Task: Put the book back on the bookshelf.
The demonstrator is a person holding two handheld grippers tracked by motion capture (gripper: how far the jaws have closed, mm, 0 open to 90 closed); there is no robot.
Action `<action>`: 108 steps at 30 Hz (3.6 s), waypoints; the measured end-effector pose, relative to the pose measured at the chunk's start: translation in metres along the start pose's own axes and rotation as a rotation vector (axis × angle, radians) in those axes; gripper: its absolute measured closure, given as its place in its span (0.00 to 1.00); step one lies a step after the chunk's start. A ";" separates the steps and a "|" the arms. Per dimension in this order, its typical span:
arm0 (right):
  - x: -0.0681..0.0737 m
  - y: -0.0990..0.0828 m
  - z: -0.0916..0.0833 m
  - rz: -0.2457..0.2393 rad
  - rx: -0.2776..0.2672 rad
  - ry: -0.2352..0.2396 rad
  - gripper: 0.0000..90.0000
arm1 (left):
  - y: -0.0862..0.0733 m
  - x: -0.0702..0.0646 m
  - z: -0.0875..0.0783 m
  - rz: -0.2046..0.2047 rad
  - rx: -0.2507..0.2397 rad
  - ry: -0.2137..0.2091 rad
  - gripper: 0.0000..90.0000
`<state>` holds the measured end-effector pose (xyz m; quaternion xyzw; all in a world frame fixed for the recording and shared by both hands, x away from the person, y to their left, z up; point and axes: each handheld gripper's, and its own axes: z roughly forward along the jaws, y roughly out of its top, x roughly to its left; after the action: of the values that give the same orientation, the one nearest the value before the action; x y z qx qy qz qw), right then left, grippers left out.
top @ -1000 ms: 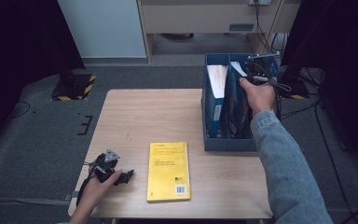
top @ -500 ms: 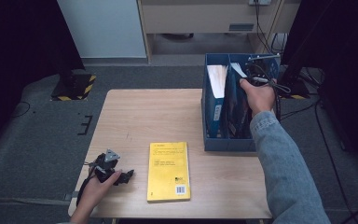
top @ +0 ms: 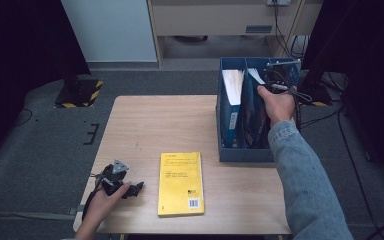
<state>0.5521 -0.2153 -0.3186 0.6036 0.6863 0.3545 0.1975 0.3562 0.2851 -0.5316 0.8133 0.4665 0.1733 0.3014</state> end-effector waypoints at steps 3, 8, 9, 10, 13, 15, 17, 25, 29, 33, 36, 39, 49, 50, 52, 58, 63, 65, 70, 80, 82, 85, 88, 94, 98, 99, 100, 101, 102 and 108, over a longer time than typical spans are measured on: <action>0.000 -0.001 -0.001 0.003 0.009 0.000 0.80 | 0.000 0.000 0.000 0.000 0.000 -0.001 0.00; -0.001 -0.003 -0.004 -0.007 0.024 0.002 0.80 | 0.000 0.000 0.000 0.001 -0.002 -0.001 0.00; 0.000 -0.005 -0.005 -0.006 0.029 0.002 0.80 | 0.000 0.000 0.000 0.001 -0.002 -0.001 0.00; 0.000 -0.006 -0.006 -0.011 0.030 0.001 0.80 | 0.000 0.000 0.000 0.000 -0.002 0.000 0.00; -0.001 -0.009 -0.008 -0.015 0.033 0.004 0.80 | 0.000 -0.001 0.000 0.001 -0.002 -0.001 0.00; -0.001 -0.013 -0.009 -0.018 0.040 0.006 0.79 | 0.000 -0.001 0.000 0.001 -0.002 -0.002 0.00; -0.001 -0.016 -0.011 -0.020 0.039 0.012 0.79 | 0.000 -0.001 0.000 0.001 -0.003 -0.001 0.00; 0.002 -0.027 -0.016 -0.031 0.031 0.040 0.78 | 0.000 -0.001 0.001 0.003 -0.005 -0.002 0.00; 0.002 -0.031 -0.018 -0.026 0.022 0.056 0.77 | 0.000 -0.001 0.001 0.002 -0.006 -0.002 0.00; 0.000 -0.034 -0.019 -0.012 0.008 0.061 0.76 | 0.000 -0.002 0.001 0.003 -0.006 -0.002 0.00; -0.001 -0.034 -0.019 -0.004 0.000 0.066 0.75 | 0.000 -0.002 0.001 0.004 -0.006 -0.002 0.00; -0.001 -0.034 -0.020 0.005 -0.005 0.072 0.75 | 0.000 -0.002 0.001 0.004 -0.005 -0.003 0.00; -0.001 -0.034 -0.025 0.026 -0.040 0.093 0.72 | 0.000 -0.002 0.001 0.007 -0.003 -0.004 0.00; -0.001 -0.034 -0.026 0.030 -0.043 0.098 0.71 | 0.000 -0.002 0.001 0.007 -0.004 -0.004 0.00; -0.001 -0.034 -0.026 0.033 -0.048 0.101 0.71 | 0.001 -0.002 0.001 0.007 -0.004 -0.004 0.00; -0.003 -0.033 -0.025 0.057 -0.064 0.113 0.69 | 0.001 -0.002 0.001 0.007 -0.004 -0.004 0.00; -0.002 -0.030 -0.024 0.060 -0.063 0.108 0.69 | 0.001 -0.002 0.001 0.007 -0.004 -0.005 0.00; -0.003 -0.030 -0.023 0.060 -0.062 0.106 0.68 | 0.001 -0.002 0.001 0.007 -0.004 -0.005 0.00; -0.001 -0.031 -0.019 0.064 -0.052 0.102 0.68 | 0.001 -0.002 0.001 0.007 -0.004 -0.005 0.00; 0.001 -0.028 -0.017 0.067 -0.042 0.097 0.68 | 0.001 -0.003 0.001 0.008 -0.007 -0.008 0.00; 0.002 -0.027 -0.016 0.069 -0.039 0.095 0.69 | 0.001 -0.003 0.001 0.009 -0.007 -0.008 0.00; 0.002 -0.026 -0.016 0.058 -0.036 0.089 0.71 | 0.001 -0.003 0.001 0.009 -0.007 -0.008 0.00; 0.002 -0.025 -0.016 0.056 -0.036 0.085 0.73 | 0.001 -0.003 0.001 0.009 -0.007 -0.008 0.00; 0.001 -0.026 -0.017 0.043 -0.054 0.075 0.77 | 0.001 -0.004 0.002 0.012 -0.010 -0.010 0.00; 0.001 -0.025 -0.018 0.040 -0.062 0.047 0.80 | 0.001 -0.004 0.002 0.012 -0.010 -0.011 0.00; 0.001 -0.025 -0.018 0.038 -0.063 0.041 0.80 | 0.001 -0.004 0.002 0.012 -0.010 -0.011 0.00; 0.000 -0.025 -0.018 0.040 -0.065 0.037 0.80 | 0.001 -0.004 0.002 0.013 -0.010 -0.011 0.00; 0.000 -0.024 -0.018 0.041 -0.066 0.031 0.81 | 0.001 -0.004 0.002 0.013 -0.010 -0.011 0.00; -0.001 -0.024 -0.018 0.041 -0.066 0.027 0.81 | 0.001 -0.004 0.002 0.012 -0.011 -0.011 0.00; -0.002 -0.020 -0.017 0.034 -0.075 -0.009 0.81 | 0.001 -0.004 0.002 0.014 -0.007 -0.012 0.00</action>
<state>0.5271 -0.2220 -0.3219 0.6089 0.6612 0.3808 0.2169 0.3558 0.2812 -0.5322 0.8166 0.4583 0.1720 0.3059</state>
